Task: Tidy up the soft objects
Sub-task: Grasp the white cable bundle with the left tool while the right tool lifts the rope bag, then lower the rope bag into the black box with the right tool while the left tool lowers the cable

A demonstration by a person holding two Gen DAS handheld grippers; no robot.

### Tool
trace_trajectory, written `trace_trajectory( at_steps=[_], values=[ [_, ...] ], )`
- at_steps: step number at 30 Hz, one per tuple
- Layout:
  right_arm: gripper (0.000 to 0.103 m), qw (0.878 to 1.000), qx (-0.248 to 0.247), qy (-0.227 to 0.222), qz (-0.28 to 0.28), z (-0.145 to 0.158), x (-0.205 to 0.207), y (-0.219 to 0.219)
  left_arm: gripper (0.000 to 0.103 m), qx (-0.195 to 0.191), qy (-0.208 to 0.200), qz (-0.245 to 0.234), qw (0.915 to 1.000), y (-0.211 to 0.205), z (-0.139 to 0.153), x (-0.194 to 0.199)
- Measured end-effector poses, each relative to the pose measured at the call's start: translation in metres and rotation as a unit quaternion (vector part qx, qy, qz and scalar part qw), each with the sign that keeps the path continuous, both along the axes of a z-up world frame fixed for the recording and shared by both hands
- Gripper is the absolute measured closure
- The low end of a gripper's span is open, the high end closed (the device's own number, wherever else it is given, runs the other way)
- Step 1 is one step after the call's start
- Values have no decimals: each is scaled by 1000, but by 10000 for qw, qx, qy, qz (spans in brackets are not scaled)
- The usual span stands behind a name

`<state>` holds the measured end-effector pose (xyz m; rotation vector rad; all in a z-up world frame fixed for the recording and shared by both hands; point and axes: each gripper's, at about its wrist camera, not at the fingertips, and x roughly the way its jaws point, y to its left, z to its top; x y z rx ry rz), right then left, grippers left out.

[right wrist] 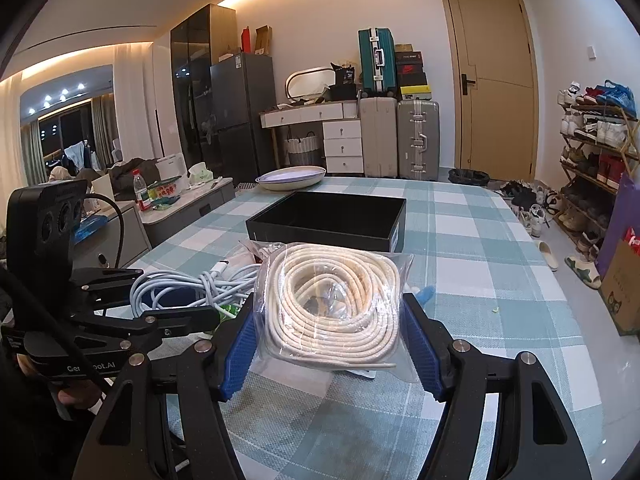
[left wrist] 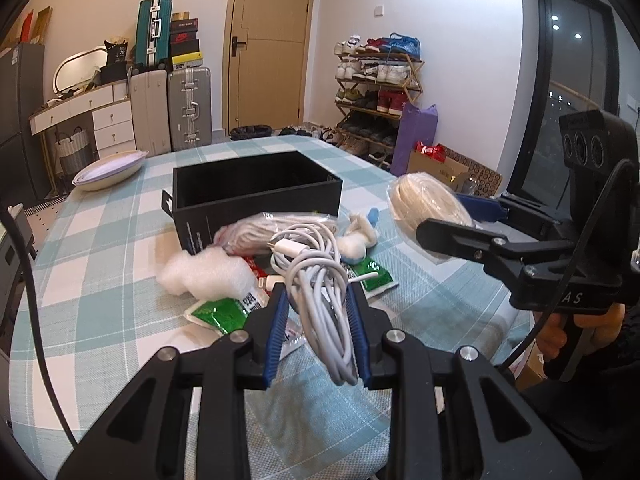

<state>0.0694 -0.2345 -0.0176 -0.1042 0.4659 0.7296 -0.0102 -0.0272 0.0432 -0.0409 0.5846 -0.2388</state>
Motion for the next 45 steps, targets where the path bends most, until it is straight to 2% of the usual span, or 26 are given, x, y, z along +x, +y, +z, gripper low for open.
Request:
trace_trajectory(
  at_steps=[8,21,32,45],
  values=[
    [35,9999,83,93,62,13,10,3,75,-32,-306,176,9994,10,29,5],
    [35,9997,191,70,109,39,42,25,75,-72,-621,528,9966,32,56,34],
    [35,9997,185,-20,128,52,71,47,75,-43,-594,744,9954,47,56,67],
    [35,9999,29,133,104,44,102,69,75,37,-404,746,9964,48,44,104]
  ],
)
